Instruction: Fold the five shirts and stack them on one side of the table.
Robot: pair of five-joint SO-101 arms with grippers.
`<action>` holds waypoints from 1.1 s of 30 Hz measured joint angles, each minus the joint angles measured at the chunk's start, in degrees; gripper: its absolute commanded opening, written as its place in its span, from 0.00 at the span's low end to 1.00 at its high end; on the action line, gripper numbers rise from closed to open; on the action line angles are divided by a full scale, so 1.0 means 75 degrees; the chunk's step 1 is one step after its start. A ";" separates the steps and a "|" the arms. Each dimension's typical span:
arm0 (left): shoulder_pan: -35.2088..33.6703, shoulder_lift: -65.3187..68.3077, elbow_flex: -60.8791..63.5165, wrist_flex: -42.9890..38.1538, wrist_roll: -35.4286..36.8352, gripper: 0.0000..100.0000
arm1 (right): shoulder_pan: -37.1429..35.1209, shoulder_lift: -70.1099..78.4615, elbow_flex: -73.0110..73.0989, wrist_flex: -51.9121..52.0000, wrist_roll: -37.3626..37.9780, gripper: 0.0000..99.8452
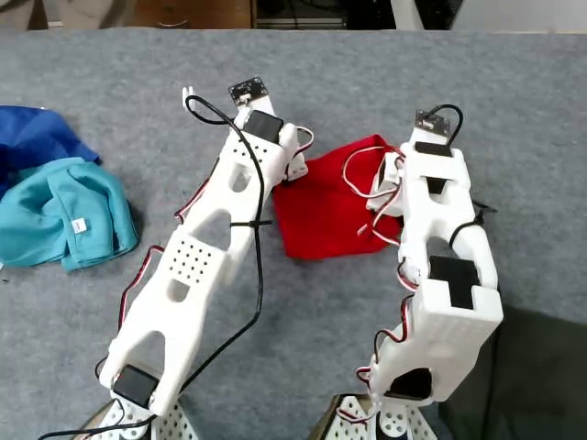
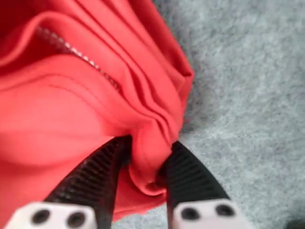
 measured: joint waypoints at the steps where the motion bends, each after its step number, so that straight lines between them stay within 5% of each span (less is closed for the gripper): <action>1: 0.0012 0.0000 0.0000 0.0000 0.0000 0.02 | 0.0035 0.0000 0.0000 0.0000 0.0000 0.00; 10: 0.0305 0.0199 -0.1664 0.0774 -0.0141 0.02 | 0.0563 -0.0293 -0.0070 0.0504 0.0352 0.00; 17: 0.1313 -0.0738 -0.1899 0.0938 -0.0633 0.02 | 0.1465 -0.2403 -0.0047 0.1465 0.1371 0.00; 23: 0.2215 -0.2544 -0.1559 0.0938 -0.0738 0.02 | 0.3165 -0.4642 -0.0047 0.2508 0.2731 0.00; 33: 0.5158 -0.4314 -0.0023 0.0867 -0.0527 0.02 | 0.7396 -0.6295 -0.0012 0.3388 0.5087 0.01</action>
